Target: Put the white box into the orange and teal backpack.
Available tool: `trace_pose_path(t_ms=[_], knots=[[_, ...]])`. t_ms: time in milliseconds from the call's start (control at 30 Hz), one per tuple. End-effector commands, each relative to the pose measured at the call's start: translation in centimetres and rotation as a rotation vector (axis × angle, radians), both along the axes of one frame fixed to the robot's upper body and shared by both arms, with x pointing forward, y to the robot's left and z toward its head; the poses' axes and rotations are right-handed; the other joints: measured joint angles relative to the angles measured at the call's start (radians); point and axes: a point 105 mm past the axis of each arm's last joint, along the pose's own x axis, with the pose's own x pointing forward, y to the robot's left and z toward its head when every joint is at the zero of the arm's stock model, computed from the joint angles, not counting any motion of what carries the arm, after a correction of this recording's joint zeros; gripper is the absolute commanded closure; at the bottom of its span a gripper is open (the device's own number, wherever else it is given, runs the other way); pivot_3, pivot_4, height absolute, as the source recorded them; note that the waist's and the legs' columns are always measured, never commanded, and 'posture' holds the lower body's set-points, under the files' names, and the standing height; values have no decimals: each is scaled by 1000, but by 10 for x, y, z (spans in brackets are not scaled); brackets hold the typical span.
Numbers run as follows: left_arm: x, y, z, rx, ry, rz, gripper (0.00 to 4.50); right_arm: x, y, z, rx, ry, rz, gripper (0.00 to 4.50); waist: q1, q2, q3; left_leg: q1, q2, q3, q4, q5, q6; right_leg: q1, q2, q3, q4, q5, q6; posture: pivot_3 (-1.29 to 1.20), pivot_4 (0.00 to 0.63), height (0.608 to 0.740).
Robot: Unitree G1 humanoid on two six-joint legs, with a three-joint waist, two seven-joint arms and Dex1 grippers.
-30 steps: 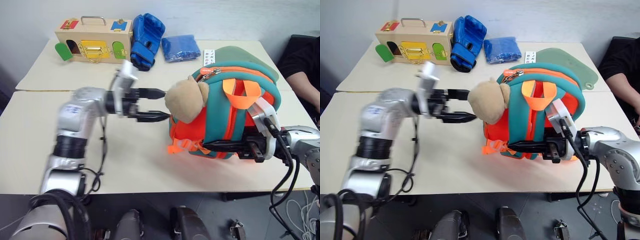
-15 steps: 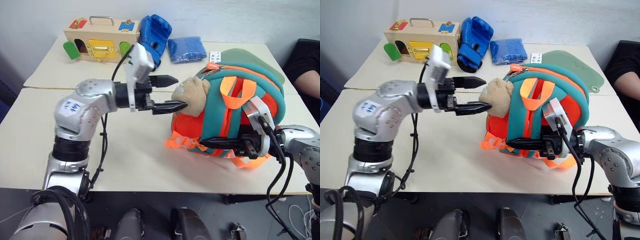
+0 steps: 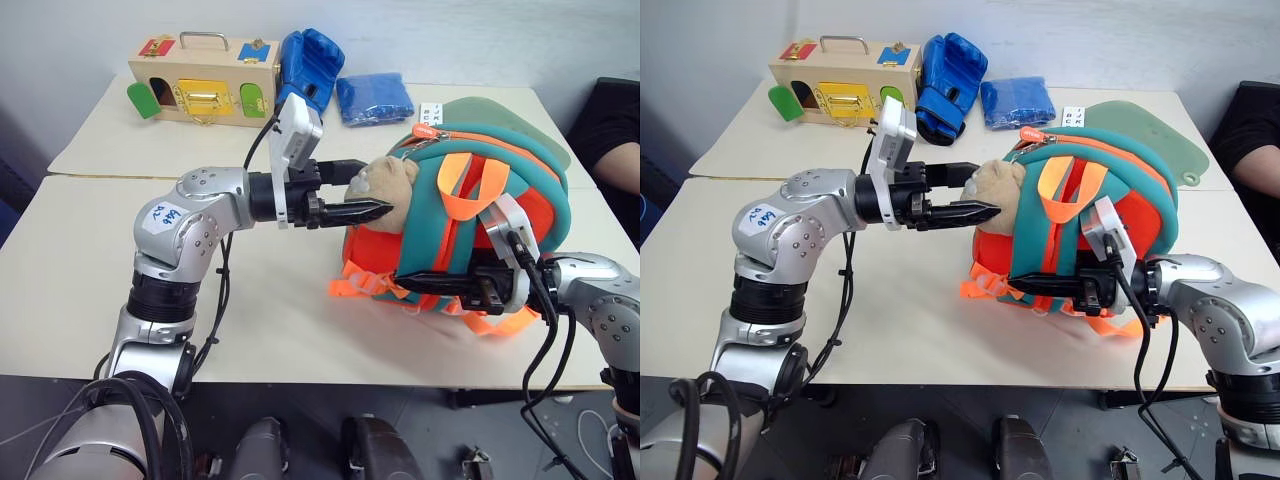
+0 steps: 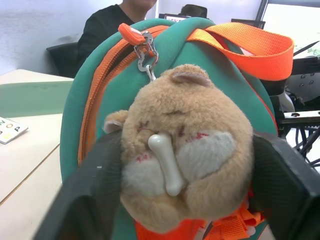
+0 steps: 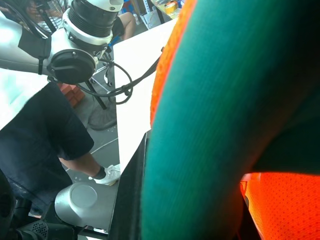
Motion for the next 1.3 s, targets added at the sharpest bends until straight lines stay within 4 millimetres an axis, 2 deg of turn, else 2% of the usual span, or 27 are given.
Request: trace_pose_path(t_ms=[33,133,233,300,467,600,667,733,867,1000,1133,1233,1300], knots=[[-7,2,17,-40,-24,-33,2170,-2,1,5,7,-36,1,4500,0,0,0,0,0,0,0,0,0,0,0,0,0,0,0,0,150,740],[0,14,23,-93,19,7,2996,2,-6,7,11,-44,-32,4500,-1,0,0,0,0,0,0,0,0,0,0,0,0,0,0,0,150,740],[9,30,25,-96,20,77,3608,3,-14,7,6,-47,-55,4500,-2,0,0,0,0,0,0,0,0,0,0,0,0,0,0,0,150,740],[19,44,25,-65,5,145,3792,2,-17,9,5,-48,-60,4500,-2,0,0,0,0,0,0,0,0,0,0,0,0,0,0,0,150,740],[37,88,33,-15,-34,257,3792,-6,-28,6,1,-29,-78,4500,-2,0,0,0,0,0,0,0,0,0,0,0,0,0,0,0,150,740],[35,105,13,76,-15,245,3792,-8,-31,1,13,-22,-107,4500,-2,0,0,0,0,0,-1,0,0,0,0,0,-1,0,0,0,150,740],[28,111,-25,220,-1,213,3792,-8,-30,2,34,-25,-122,4500,-8,0,0,1,0,1,-1,0,0,0,0,0,-1,0,0,0,150,740],[23,112,-59,325,12,189,3792,-8,-29,3,49,-35,-135,4500,-13,0,0,1,0,1,-2,0,0,0,0,0,0,-1,-1,0,150,740],[29,95,-102,382,30,187,3792,-8,-24,6,64,-48,-137,4500,-8,0,0,1,0,0,-1,-1,1,0,-1,0,0,-1,-2,0,150,740],[36,77,-125,395,26,191,3792,-8,-18,11,72,-76,-128,4500,1,0,0,0,0,0,0,-3,5,0,-1,0,0,-1,-1,0,150,740],[37,65,-120,329,50,184,3792,1,-17,8,33,-105,-189,4500,-1,0,0,0,0,0,0,-3,5,0,-1,0,0,-1,-1,0,150,740],[28,70,-108,258,105,164,2845,15,-26,-2,-10,-82,-291,3472,-2,0,0,1,0,0,0,-3,5,0,-1,0,1,-1,-1,0,150,740],[17,84,-103,238,120,170,2121,19,-40,-2,-54,-113,-351,2736,-5,0,0,1,0,0,-1,-3,4,0,-1,0,1,-1,-1,0,150,740]])
